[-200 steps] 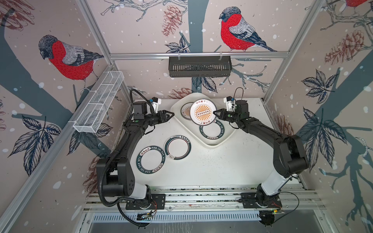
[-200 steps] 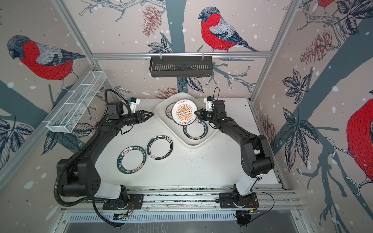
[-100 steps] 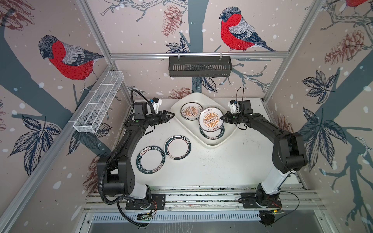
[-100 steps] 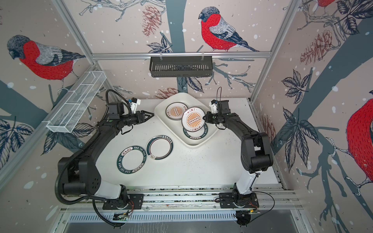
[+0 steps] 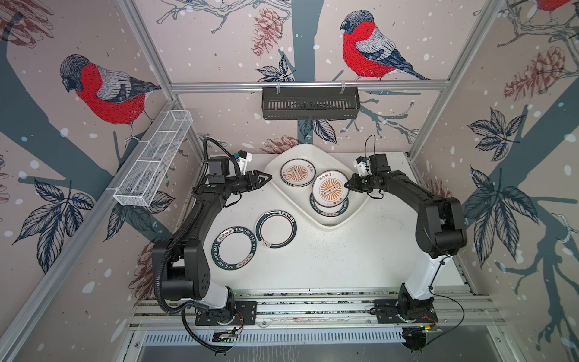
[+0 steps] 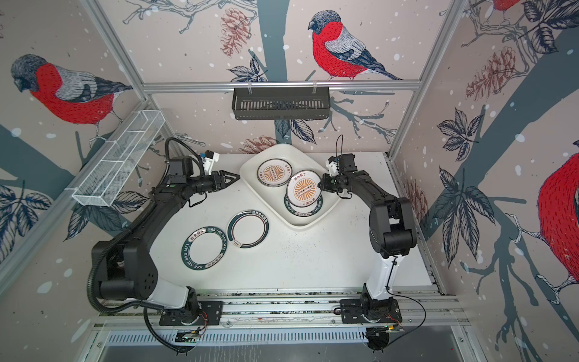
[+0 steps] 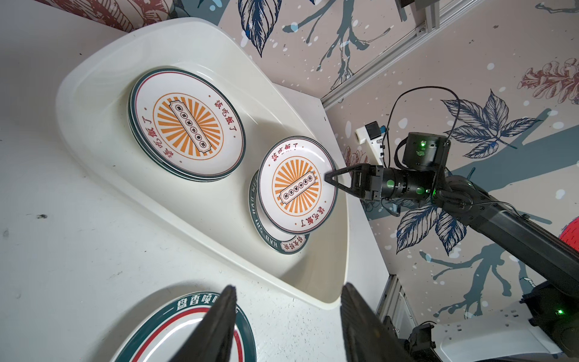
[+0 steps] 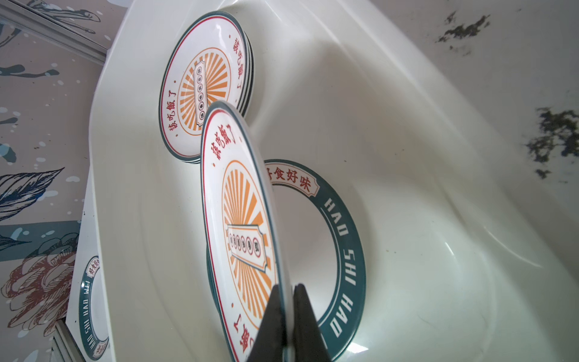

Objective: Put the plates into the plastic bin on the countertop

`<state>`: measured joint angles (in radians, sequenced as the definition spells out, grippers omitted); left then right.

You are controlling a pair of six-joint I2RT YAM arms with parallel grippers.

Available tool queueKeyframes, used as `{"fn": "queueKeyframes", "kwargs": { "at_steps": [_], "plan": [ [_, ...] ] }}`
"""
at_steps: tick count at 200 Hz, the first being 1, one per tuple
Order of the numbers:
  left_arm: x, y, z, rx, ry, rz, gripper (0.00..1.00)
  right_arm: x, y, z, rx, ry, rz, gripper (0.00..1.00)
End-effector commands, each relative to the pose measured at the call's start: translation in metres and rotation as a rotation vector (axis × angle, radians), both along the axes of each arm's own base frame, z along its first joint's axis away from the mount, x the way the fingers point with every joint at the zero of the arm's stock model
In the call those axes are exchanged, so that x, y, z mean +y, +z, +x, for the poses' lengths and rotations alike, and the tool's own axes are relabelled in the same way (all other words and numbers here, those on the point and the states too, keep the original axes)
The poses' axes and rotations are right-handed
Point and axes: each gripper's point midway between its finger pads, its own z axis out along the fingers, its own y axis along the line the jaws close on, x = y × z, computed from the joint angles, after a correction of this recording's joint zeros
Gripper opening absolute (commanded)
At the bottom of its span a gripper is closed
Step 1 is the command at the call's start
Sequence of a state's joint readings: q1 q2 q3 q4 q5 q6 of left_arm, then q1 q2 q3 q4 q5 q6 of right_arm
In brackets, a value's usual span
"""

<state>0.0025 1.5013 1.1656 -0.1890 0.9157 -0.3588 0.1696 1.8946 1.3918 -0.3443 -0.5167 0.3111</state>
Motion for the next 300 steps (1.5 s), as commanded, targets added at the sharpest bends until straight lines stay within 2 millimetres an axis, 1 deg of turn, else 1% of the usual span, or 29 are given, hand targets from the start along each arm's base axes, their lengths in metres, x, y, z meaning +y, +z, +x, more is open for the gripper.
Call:
{"fn": "queueKeyframes", "kwargs": {
  "at_steps": [1, 59, 85, 106, 183, 216, 256, 300],
  "plan": [
    [-0.001, 0.005, 0.0, -0.021, -0.016, -0.002, 0.54, 0.003, 0.0, 0.001, -0.001, 0.033, 0.007, 0.05],
    [-0.001, 0.004, 0.0, -0.018, -0.017, -0.002, 0.54, -0.003, -0.013, 0.007, 0.032, 0.038, 0.003, 0.06],
    [-0.002, 0.004, 0.0, -0.019, -0.018, -0.002, 0.54, -0.006, -0.015, 0.01, 0.039, 0.035, 0.023, 0.06],
    [-0.002, 0.004, 0.0, -0.019, -0.018, -0.002, 0.54, -0.008, -0.016, 0.008, 0.047, 0.04, 0.028, 0.07],
    [-0.002, 0.004, 0.0, -0.016, -0.017, -0.003, 0.54, -0.012, -0.032, 0.001, 0.098, 0.058, 0.035, 0.1],
    [-0.002, 0.003, 0.0, -0.018, -0.018, -0.001, 0.54, -0.012, -0.031, 0.001, 0.101, 0.063, 0.034, 0.11],
    [-0.001, 0.004, -0.001, -0.022, -0.018, 0.0, 0.54, -0.018, -0.037, -0.001, 0.117, 0.057, 0.028, 0.12],
    [-0.001, 0.004, -0.001, -0.021, -0.018, -0.001, 0.54, -0.021, -0.036, -0.001, 0.118, 0.049, 0.034, 0.13]
  ]
}}
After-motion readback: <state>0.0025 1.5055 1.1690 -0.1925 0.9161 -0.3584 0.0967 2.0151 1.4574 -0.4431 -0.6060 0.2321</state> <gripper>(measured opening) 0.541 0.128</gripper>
